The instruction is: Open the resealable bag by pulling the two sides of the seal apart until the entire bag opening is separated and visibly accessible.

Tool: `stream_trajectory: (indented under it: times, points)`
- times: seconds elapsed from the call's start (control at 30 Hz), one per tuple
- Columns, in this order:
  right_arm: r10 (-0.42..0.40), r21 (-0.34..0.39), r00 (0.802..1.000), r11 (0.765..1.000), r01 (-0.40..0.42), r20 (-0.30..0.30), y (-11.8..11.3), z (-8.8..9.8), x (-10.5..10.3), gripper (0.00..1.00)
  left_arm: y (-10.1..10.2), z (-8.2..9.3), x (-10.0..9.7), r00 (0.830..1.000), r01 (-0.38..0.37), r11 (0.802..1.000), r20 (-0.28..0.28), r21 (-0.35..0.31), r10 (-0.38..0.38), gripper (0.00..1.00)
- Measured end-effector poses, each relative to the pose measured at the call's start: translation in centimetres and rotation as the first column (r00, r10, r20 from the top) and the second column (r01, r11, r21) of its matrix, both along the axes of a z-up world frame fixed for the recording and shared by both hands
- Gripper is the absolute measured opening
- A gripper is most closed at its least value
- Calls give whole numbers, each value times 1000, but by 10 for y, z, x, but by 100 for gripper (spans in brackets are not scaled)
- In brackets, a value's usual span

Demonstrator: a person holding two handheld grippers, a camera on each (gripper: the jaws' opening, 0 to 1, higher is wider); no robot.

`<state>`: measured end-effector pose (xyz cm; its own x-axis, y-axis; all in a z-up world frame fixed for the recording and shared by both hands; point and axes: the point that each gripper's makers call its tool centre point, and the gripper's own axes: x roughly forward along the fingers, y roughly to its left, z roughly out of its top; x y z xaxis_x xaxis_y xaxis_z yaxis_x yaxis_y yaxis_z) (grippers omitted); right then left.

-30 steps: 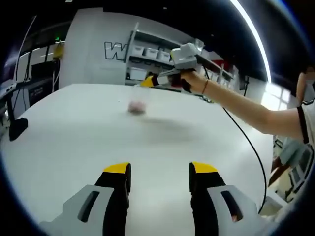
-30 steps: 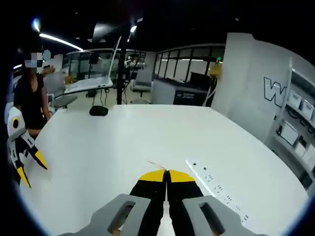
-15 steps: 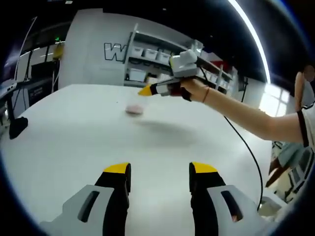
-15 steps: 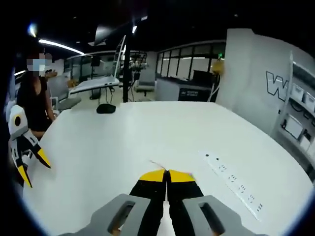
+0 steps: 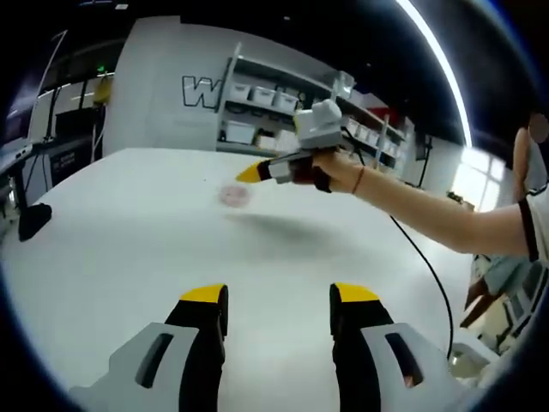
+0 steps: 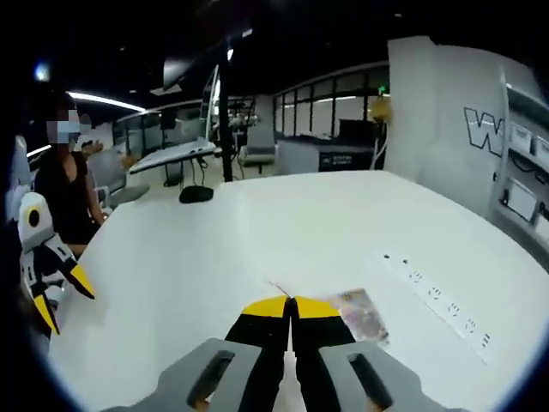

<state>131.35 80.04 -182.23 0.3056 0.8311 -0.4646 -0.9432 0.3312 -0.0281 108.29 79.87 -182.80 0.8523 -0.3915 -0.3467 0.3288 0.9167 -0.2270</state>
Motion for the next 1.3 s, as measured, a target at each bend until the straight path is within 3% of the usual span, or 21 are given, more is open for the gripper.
stream_trajectory:
  times: [1.03, 1.3]
  points:
    - [-32, 20, 998, 999, 33, -48, 0, -7, -18, 2, 2, 3, -4, 1000, -8, 1000, 19, -11, 8, 48]
    - [-32, 7, 999, 999, 32, -23, 2, -5, -28, 6, 4, 5, -5, 1000, -16, 1000, 24, -14, 16, 49]
